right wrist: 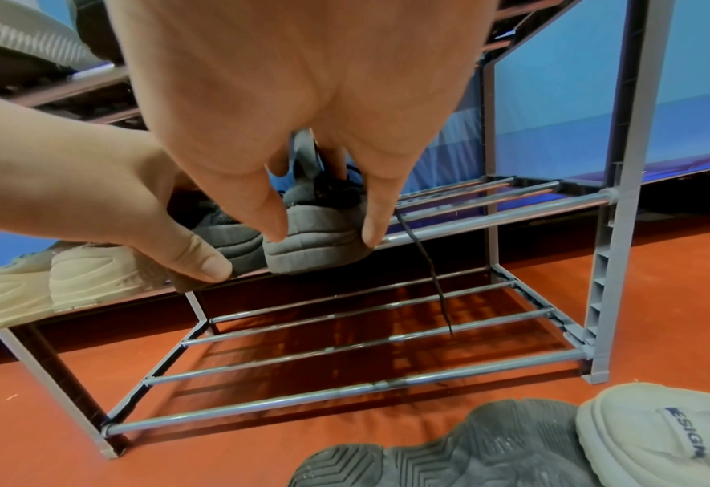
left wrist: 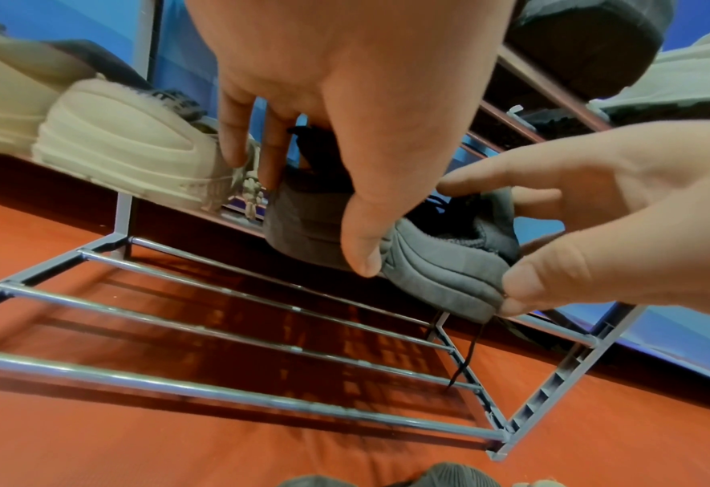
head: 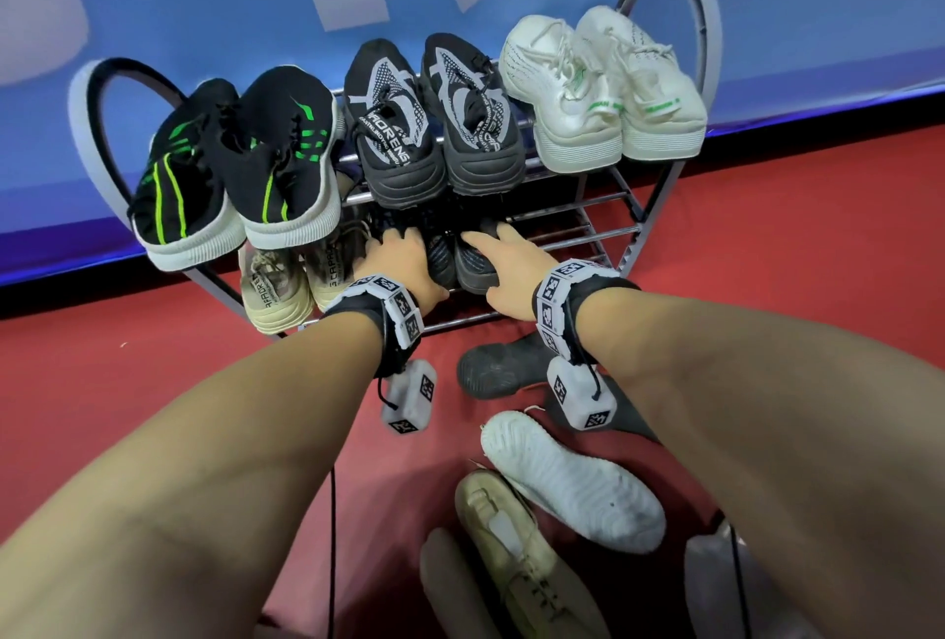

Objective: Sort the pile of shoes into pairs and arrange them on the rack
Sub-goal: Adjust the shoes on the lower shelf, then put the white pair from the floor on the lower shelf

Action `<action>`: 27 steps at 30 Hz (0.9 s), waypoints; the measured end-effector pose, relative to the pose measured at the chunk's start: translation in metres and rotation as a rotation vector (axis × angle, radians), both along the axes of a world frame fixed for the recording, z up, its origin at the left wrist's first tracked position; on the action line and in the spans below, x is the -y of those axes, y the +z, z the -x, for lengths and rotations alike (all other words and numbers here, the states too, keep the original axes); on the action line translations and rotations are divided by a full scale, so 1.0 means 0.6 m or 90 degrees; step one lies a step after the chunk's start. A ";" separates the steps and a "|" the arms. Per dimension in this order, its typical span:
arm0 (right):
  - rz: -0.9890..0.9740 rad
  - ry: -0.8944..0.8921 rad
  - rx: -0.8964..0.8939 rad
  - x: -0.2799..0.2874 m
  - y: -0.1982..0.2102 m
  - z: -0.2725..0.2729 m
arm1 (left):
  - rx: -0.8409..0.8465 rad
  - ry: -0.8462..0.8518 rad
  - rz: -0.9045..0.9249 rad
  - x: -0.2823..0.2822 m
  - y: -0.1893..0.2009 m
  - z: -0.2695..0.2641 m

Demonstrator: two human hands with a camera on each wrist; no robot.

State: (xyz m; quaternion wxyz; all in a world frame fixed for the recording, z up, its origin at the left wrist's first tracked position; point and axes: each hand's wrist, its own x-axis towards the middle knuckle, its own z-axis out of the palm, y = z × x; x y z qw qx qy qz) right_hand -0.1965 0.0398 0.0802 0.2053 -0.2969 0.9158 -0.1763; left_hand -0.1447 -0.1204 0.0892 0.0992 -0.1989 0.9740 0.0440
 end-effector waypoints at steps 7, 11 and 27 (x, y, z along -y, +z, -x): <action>-0.025 -0.007 -0.033 -0.010 0.023 -0.030 | -0.063 0.013 0.096 -0.034 0.000 -0.029; -0.044 -0.026 -0.037 -0.037 0.036 -0.067 | -0.101 -0.073 0.119 -0.061 0.021 -0.052; 0.046 -0.123 -0.034 -0.173 0.074 -0.135 | -0.103 -0.193 0.092 -0.173 0.055 -0.169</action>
